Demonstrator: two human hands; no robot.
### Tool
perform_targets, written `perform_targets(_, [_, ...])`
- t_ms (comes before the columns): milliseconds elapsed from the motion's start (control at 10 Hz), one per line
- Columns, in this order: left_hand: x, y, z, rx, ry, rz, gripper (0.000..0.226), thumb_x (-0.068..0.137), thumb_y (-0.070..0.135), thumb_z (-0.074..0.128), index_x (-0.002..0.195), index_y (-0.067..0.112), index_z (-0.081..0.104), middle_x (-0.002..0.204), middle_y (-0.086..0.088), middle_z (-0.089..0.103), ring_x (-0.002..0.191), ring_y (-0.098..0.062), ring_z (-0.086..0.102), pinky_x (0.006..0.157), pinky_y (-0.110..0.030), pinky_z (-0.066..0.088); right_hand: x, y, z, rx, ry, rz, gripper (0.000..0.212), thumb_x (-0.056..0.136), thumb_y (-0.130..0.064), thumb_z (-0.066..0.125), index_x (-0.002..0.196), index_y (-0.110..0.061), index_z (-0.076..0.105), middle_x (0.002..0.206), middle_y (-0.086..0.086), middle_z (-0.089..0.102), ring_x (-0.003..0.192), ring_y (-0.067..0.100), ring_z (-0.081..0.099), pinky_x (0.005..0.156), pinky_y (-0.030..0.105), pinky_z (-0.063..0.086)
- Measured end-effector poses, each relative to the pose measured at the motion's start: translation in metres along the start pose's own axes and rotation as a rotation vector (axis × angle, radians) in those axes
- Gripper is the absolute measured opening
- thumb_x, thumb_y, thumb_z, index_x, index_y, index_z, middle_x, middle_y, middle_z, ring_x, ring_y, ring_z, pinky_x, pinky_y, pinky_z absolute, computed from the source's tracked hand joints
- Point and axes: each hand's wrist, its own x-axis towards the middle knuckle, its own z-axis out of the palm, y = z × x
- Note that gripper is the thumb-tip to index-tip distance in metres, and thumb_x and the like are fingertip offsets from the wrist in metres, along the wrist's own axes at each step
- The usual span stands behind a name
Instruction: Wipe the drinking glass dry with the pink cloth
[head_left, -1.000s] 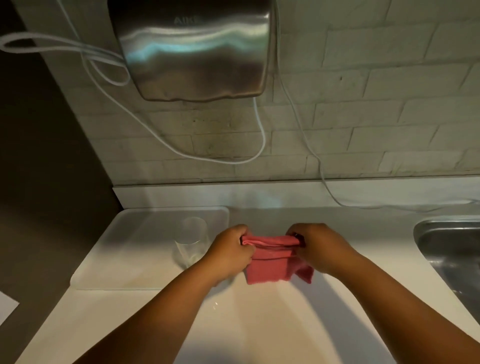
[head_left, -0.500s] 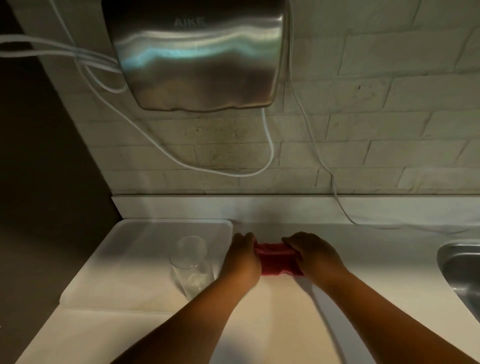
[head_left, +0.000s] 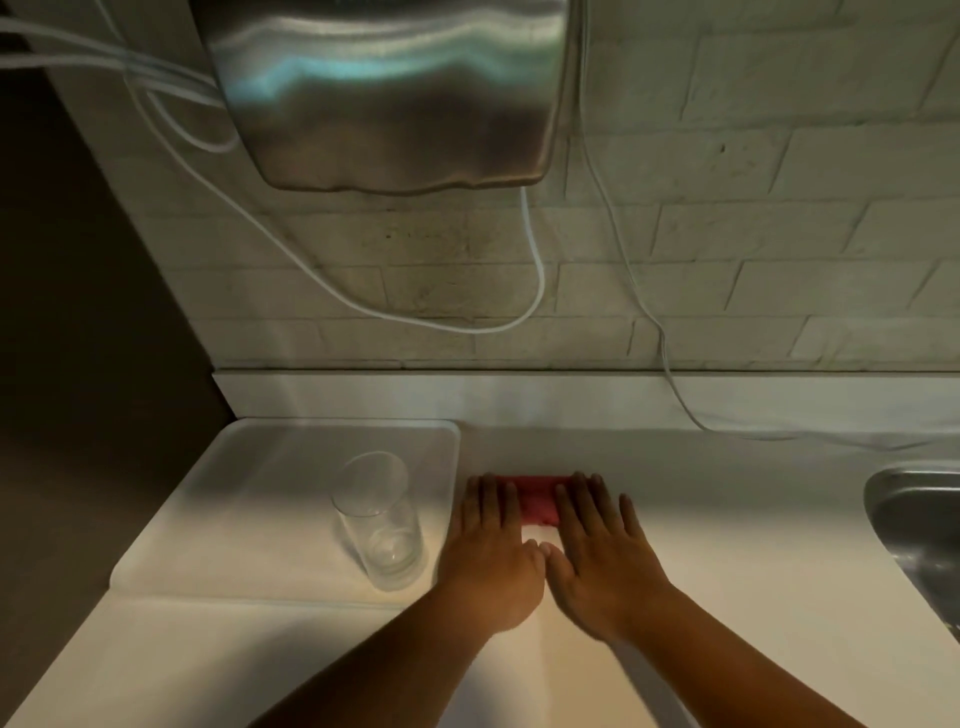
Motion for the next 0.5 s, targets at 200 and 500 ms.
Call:
perform_targets(200, [0.032, -0.008, -0.006, -0.056, -0.125, -0.076, 0.080, 0.104, 0.045, 0.026, 0.164, 0.008, -0.012, 0.175, -0.017, -0.017, 0.160, -0.036, -0.017, 0.129, -0.051, -0.003, 0.024, 0.008, -0.010, -0.002, -0.086, -0.003, 0.073, 0.096, -0.054, 0.005, 0.159, -0.018, -0.007, 0.166, 0.007, -0.015, 0.151, 0.028, -0.020, 0.121, 0.053, -0.006])
perform_targets(500, [0.021, -0.015, -0.004, -0.202, 0.081, 0.007, 0.080, 0.104, 0.041, 0.039, 0.166, 0.010, -0.003, 0.176, -0.019, -0.006, 0.161, -0.038, -0.008, 0.130, -0.048, 0.000, 0.019, 0.007, -0.018, 0.038, -0.029, -0.020, 0.072, 0.100, -0.058, 0.012, 0.160, -0.019, 0.000, 0.168, 0.008, -0.006, 0.152, 0.030, -0.011, 0.122, 0.054, 0.000])
